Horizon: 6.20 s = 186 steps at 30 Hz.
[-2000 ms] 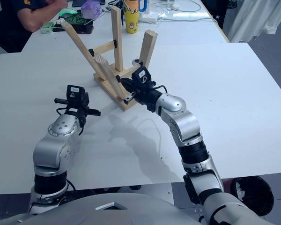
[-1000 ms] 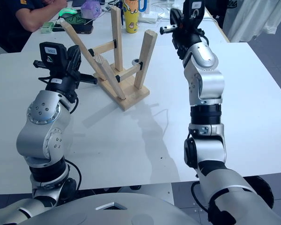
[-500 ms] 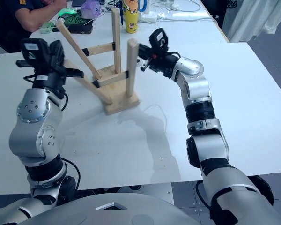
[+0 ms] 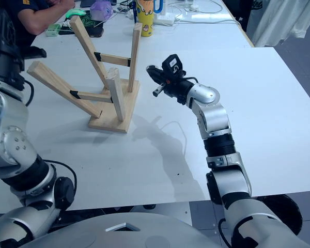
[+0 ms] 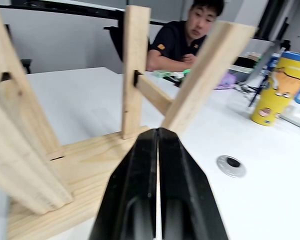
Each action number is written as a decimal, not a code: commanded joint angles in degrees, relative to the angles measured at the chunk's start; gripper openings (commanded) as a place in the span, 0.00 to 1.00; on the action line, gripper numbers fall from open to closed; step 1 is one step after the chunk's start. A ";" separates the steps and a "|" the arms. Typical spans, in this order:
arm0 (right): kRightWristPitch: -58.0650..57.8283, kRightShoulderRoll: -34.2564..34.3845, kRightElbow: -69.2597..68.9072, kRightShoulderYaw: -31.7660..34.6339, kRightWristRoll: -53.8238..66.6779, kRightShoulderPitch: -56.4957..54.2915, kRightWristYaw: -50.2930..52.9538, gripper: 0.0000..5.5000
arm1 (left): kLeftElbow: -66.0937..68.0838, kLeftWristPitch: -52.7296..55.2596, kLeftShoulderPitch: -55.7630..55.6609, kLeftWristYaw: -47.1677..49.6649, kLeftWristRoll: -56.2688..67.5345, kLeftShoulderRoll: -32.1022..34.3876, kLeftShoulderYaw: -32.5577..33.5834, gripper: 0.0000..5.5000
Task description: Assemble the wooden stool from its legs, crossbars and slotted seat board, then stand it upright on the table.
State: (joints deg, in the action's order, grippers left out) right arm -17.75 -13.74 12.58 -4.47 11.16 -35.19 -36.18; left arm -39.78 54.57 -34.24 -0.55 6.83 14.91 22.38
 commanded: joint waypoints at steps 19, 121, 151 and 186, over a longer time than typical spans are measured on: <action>-7.79 1.57 -10.96 1.41 1.81 6.94 5.20 0.00 | 17.67 10.75 2.66 0.92 11.41 -4.37 2.62 0.01; -5.37 1.83 -4.74 0.62 -2.45 1.35 9.73 0.00 | 44.78 -18.79 30.29 -16.49 6.41 17.76 -8.64 0.01; 17.84 2.53 28.94 -0.52 -1.74 -20.08 -16.62 0.00 | 74.84 -43.31 4.47 -29.66 -7.87 14.36 -25.01 0.01; -12.79 -5.39 -4.19 -5.75 -7.09 16.38 0.21 0.00 | 45.10 -25.03 30.62 -29.74 -4.42 12.21 -24.81 0.01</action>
State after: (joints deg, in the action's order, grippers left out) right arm -28.85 -19.09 11.23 -9.38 3.90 -20.54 -36.00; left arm 6.71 24.40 -8.41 -31.07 2.17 28.10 -1.85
